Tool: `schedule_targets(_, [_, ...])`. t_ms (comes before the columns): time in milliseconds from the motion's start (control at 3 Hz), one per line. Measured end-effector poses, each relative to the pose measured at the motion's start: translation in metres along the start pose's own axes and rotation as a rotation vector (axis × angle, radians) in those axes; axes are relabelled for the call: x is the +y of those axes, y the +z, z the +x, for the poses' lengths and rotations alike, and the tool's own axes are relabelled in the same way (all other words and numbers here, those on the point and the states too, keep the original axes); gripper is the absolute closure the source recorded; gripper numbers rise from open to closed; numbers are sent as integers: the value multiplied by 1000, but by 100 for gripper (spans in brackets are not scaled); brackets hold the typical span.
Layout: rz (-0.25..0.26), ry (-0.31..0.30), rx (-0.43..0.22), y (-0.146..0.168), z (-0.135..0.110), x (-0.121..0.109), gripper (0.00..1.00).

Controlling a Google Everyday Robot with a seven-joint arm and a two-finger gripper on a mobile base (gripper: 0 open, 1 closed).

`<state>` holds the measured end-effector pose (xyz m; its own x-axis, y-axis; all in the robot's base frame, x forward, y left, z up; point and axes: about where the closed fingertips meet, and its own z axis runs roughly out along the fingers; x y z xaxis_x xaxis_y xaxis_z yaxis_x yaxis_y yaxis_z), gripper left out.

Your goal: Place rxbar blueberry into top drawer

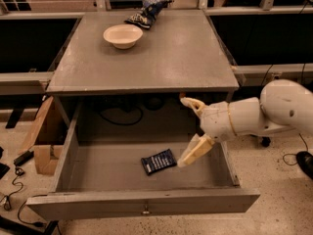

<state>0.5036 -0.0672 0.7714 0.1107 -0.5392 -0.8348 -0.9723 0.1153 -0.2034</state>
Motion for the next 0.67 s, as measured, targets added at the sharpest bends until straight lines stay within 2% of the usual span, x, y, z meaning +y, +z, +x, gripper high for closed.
schedule_targets(333, [-70,-115,100,-45,-30,7,0])
schedule_targets(667, [-86,-186,302,-74,-48,18,0])
